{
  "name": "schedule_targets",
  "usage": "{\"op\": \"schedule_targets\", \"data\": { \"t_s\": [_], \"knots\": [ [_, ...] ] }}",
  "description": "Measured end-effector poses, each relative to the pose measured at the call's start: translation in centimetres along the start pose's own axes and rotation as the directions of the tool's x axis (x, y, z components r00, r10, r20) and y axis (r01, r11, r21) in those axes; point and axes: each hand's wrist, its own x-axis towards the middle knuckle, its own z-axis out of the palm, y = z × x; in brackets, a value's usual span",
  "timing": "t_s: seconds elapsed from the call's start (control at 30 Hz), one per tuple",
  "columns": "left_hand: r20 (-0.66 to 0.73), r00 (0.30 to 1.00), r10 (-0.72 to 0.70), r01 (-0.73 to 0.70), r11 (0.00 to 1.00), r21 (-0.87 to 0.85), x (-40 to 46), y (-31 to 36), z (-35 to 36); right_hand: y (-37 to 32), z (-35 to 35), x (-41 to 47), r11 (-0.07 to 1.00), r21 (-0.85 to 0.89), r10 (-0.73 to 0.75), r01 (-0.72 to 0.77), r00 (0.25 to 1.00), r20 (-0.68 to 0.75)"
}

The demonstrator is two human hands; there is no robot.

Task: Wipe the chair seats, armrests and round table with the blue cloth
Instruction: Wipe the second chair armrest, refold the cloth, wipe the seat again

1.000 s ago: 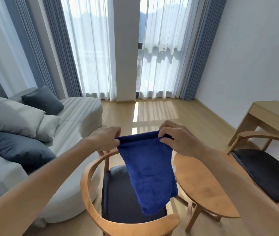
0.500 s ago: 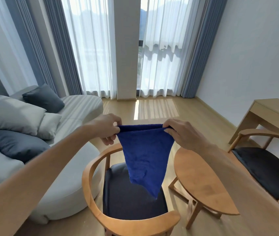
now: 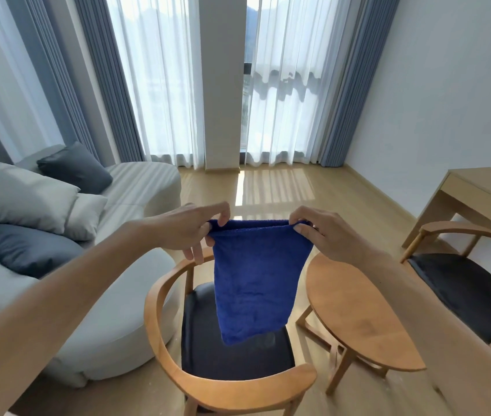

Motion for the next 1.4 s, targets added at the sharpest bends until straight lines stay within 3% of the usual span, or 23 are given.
{"op": "schedule_targets", "data": {
  "t_s": [0.23, 0.4, 0.53, 0.77, 0.93, 1.07, 1.23, 1.4],
  "knots": [
    [-0.038, 0.998, 0.053, -0.047, 0.989, 0.137, 0.5, -0.2, 1.0, -0.1, 0.2, -0.2, 0.998, 0.056, 0.039, -0.038, 0.999, -0.015],
    [-0.117, 0.988, 0.099, -0.09, 0.993, 0.081, 0.4, -0.7, 1.6, 0.0, 0.2, -0.3, 0.991, 0.105, 0.086, -0.08, 0.995, -0.047],
    [-0.197, 0.956, 0.217, -0.165, 0.954, 0.251, 0.7, -0.9, 2.2, 0.5, -0.2, -0.3, 0.994, 0.069, 0.096, -0.091, 0.992, -0.077],
    [-0.435, 0.871, 0.23, -0.215, 0.973, 0.085, 1.2, -0.2, 2.2, 1.5, -0.5, -0.5, 0.99, 0.056, 0.136, -0.131, 0.987, -0.084],
    [-0.468, 0.857, 0.217, -0.23, 0.973, 0.03, 1.0, 0.6, 2.0, 1.6, -0.8, -0.2, 0.994, -0.074, 0.081, -0.085, 0.995, -0.063],
    [-0.453, 0.879, 0.15, -0.204, 0.976, -0.072, 1.0, 1.1, 1.8, 1.5, -1.0, -0.3, 0.992, -0.051, 0.115, -0.117, 0.992, -0.046],
    [-0.505, 0.858, 0.092, -0.189, 0.971, -0.144, 1.1, 1.5, 1.1, 0.5, -1.5, -0.2, 0.988, 0.014, 0.156, -0.155, 0.983, -0.101],
    [-0.474, 0.868, 0.15, -0.224, 0.969, -0.103, 1.7, 3.6, 1.7, -2.6, -1.2, 1.1, 0.995, -0.014, 0.102, -0.101, 0.994, 0.035]
  ]
}}
